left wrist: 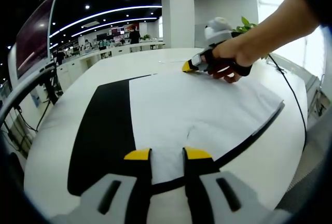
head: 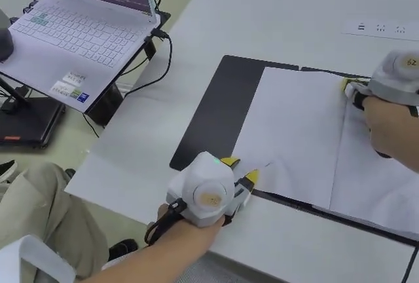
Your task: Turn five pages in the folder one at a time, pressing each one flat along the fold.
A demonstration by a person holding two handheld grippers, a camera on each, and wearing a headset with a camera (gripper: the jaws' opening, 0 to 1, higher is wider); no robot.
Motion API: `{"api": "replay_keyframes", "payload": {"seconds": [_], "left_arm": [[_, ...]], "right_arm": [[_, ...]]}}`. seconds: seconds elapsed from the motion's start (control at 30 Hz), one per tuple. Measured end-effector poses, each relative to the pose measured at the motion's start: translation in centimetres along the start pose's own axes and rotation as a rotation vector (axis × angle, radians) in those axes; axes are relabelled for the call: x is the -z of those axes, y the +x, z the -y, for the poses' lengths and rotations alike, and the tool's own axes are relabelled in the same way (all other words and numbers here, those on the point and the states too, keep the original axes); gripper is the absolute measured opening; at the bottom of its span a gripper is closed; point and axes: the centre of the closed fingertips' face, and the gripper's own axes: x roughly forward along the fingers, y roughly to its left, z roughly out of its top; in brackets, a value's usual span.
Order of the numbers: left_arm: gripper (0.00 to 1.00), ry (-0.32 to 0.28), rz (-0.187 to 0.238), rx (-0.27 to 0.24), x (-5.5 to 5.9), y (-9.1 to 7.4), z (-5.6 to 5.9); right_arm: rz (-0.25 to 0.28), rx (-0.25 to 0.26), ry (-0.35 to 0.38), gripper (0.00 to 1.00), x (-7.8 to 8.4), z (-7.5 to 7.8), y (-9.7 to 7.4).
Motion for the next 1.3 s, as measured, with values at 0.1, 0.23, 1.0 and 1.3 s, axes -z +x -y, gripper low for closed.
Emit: {"api": "replay_keyframes", "payload": {"seconds": [0.1,0.23,1.0,1.3], "left_arm": [[0.22,-0.001,0.0,0.0,0.0,0.0,0.0],[0.22,-0.001,0.0,0.0,0.0,0.0,0.0],[0.22,-0.009,0.001,0.001,0.0,0.0,0.0],[0.22,-0.008,0.003,0.002,0.1,0.1,0.0]], "right_arm": [[0.001,-0.01,0.005,0.0,0.2,0.0,-0.2],[0.006,-0.026,0.002,0.0,1.1,-0.7,-1.5],[0.016,-0.089,0.092,0.0,4.5,-4.6,-9.1],[0.006,-0.108,0.124,0.0,5.9,-5.5,-10.8]]}}
